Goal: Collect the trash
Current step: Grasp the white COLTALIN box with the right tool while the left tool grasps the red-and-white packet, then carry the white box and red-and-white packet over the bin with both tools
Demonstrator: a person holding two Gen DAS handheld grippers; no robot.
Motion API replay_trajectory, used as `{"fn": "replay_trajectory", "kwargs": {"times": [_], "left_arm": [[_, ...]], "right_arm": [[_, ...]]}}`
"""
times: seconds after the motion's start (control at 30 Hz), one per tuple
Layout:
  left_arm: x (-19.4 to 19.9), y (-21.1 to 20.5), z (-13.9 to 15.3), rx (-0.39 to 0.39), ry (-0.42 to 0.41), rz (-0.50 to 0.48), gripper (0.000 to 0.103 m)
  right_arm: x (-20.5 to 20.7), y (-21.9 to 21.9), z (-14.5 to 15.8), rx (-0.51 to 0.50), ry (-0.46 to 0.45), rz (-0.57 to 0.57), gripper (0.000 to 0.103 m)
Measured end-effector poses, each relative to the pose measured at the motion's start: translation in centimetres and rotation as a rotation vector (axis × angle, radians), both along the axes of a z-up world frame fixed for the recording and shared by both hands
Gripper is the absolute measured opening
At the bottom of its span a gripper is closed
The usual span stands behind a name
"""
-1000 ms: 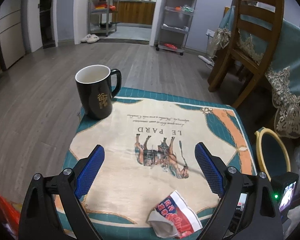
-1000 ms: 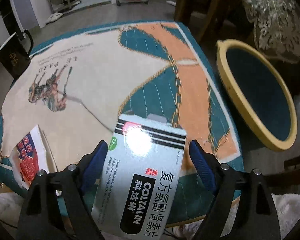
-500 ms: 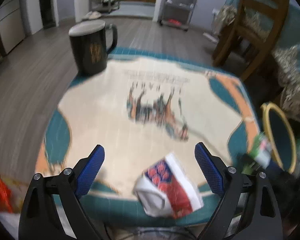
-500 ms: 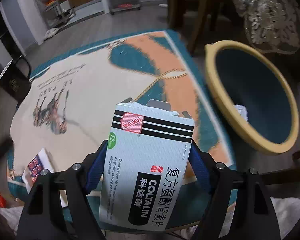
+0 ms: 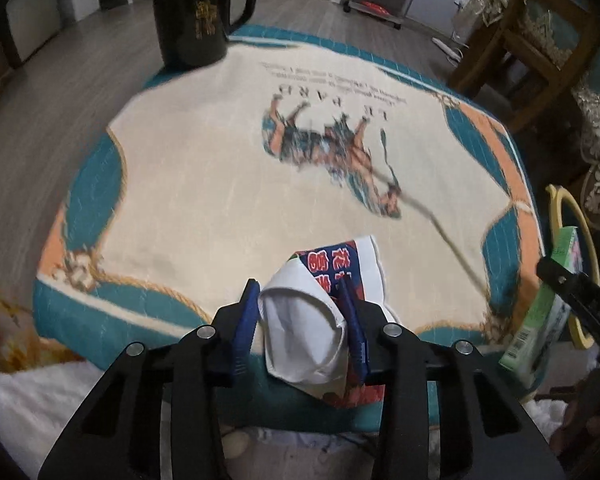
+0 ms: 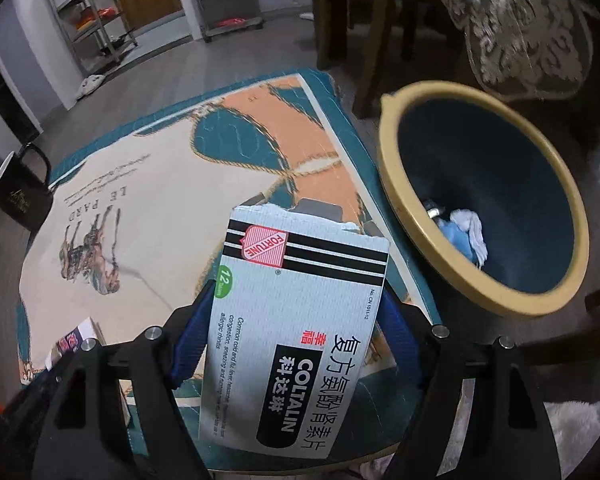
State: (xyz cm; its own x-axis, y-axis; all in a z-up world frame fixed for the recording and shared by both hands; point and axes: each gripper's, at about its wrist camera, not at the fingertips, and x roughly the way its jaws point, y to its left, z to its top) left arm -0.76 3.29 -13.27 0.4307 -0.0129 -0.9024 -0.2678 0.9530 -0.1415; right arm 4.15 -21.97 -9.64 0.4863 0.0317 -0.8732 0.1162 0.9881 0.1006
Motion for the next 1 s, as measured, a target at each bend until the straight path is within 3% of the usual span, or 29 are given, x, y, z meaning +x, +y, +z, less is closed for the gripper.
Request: {"fn": "replay_trajectory", "kwargs": {"times": [0.2, 0.3, 0.37, 0.77, 1.0], "left_arm": [[1.6, -0.9, 2.5, 0.020, -0.081, -0.065, 0.039], [2.5, -1.7, 3.7, 0.077, -0.116, -0.116, 0.037], [2.9, -2.5, 4.9, 0.092, -0.144, -0.148, 0.022], [4.2, -6.5, 6.3, 0.123, -0.167, -0.284, 0.021], [6.9, -10.8, 12.0, 0.130, -0.272, -0.449, 0.021]], "right_arm": [[0.6, -0.5, 2.4, 0.045, -0.037, -0.009, 0.075], [1.1, -1.9, 4.2, 0.086, -0.057, -0.043, 0.075], [1.3, -2.7, 5.2, 0.100, -0.073, -0.062, 0.075], [3.8, -7.3, 11.2, 0.147, -0.119, -0.067, 0.075], [5.0, -11.1, 15.1, 0.108, -0.151, -0.012, 0.075]]}}
